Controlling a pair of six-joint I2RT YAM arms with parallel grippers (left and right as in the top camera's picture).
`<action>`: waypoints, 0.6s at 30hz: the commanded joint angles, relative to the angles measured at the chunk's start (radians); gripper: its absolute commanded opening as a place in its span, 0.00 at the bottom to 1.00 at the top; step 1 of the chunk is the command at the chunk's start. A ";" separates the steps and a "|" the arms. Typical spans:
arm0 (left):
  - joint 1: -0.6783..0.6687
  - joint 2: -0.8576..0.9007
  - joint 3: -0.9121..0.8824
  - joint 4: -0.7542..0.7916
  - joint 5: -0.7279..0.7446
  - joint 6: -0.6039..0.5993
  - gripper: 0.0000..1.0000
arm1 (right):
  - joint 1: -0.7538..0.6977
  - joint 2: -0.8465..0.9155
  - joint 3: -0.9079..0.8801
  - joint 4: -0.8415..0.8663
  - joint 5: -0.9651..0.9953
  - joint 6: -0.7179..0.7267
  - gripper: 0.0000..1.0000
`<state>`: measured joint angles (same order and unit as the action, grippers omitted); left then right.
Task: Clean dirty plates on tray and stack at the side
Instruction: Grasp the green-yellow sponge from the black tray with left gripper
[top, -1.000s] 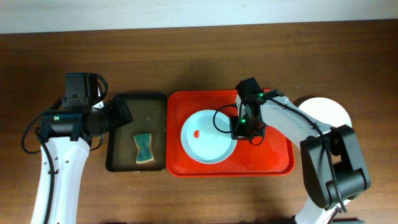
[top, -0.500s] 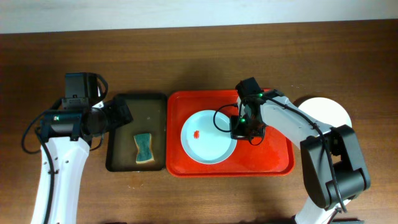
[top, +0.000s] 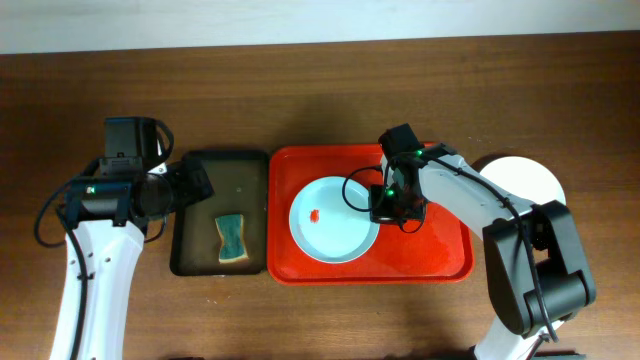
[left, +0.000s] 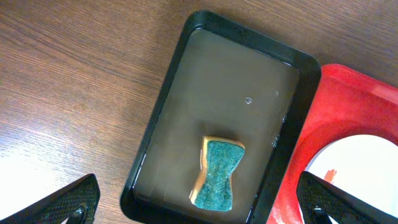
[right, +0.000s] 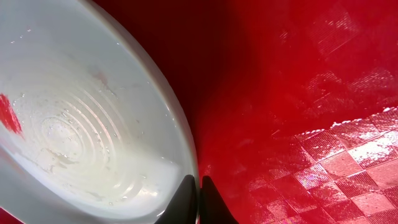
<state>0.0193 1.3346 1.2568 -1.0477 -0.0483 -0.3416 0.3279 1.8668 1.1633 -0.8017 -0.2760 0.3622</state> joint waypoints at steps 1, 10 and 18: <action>0.003 -0.003 0.005 -0.002 0.008 -0.010 0.99 | 0.000 -0.014 0.011 -0.002 -0.005 0.002 0.04; -0.068 0.042 -0.032 -0.085 0.094 0.090 0.62 | 0.000 -0.014 0.011 0.000 -0.005 0.002 0.04; -0.156 0.336 -0.035 -0.117 0.093 0.090 0.59 | 0.000 -0.014 0.011 -0.005 -0.003 0.001 0.04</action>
<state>-0.1356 1.6012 1.2308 -1.1603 0.0383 -0.2653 0.3279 1.8668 1.1633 -0.8043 -0.2760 0.3630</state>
